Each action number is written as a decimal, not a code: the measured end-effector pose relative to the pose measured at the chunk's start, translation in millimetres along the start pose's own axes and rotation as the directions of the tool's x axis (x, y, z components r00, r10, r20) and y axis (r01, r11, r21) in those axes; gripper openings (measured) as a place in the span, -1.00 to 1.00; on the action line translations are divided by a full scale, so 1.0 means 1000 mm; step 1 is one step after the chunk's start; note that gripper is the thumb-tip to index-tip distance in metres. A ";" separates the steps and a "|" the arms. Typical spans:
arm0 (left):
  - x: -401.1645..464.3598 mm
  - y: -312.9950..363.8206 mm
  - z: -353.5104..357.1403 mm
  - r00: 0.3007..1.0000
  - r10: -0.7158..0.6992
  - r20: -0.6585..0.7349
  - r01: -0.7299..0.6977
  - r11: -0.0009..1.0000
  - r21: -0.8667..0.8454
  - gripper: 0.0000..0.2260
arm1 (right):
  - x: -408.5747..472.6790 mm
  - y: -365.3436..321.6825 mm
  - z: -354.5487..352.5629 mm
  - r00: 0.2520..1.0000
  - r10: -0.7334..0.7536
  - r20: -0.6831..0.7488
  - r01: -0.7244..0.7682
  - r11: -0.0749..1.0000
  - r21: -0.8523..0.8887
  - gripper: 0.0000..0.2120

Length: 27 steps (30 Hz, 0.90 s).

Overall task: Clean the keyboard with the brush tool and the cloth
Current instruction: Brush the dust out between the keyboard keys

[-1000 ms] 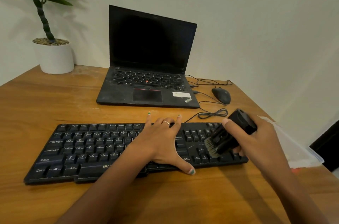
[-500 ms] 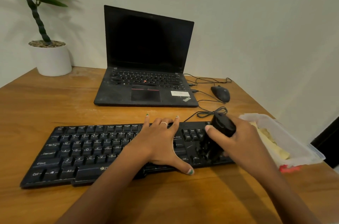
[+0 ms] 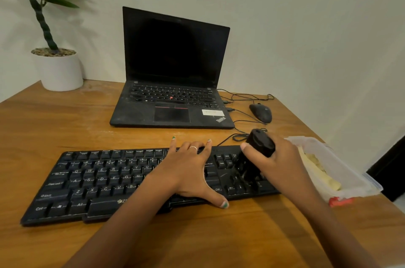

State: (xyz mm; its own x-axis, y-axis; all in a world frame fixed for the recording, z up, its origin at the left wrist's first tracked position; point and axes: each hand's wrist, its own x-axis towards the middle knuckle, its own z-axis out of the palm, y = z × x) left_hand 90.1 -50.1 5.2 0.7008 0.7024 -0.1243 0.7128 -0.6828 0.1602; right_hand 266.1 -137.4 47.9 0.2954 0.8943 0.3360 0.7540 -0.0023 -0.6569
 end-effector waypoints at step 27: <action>-0.001 0.001 0.000 1.000 0.002 0.000 -0.002 1.000 -0.012 0.19 | 0.014 -0.015 0.009 0.983 0.030 0.182 -0.033 0.999 0.013 -0.82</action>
State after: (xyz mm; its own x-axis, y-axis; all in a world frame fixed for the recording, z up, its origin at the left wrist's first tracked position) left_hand 90.0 -51.1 5.1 0.7024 0.7009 -0.1242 0.7109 -0.6820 0.1719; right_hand 253.7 -120.9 56.2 0.2066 0.9602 0.1878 0.7360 -0.0260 -0.6765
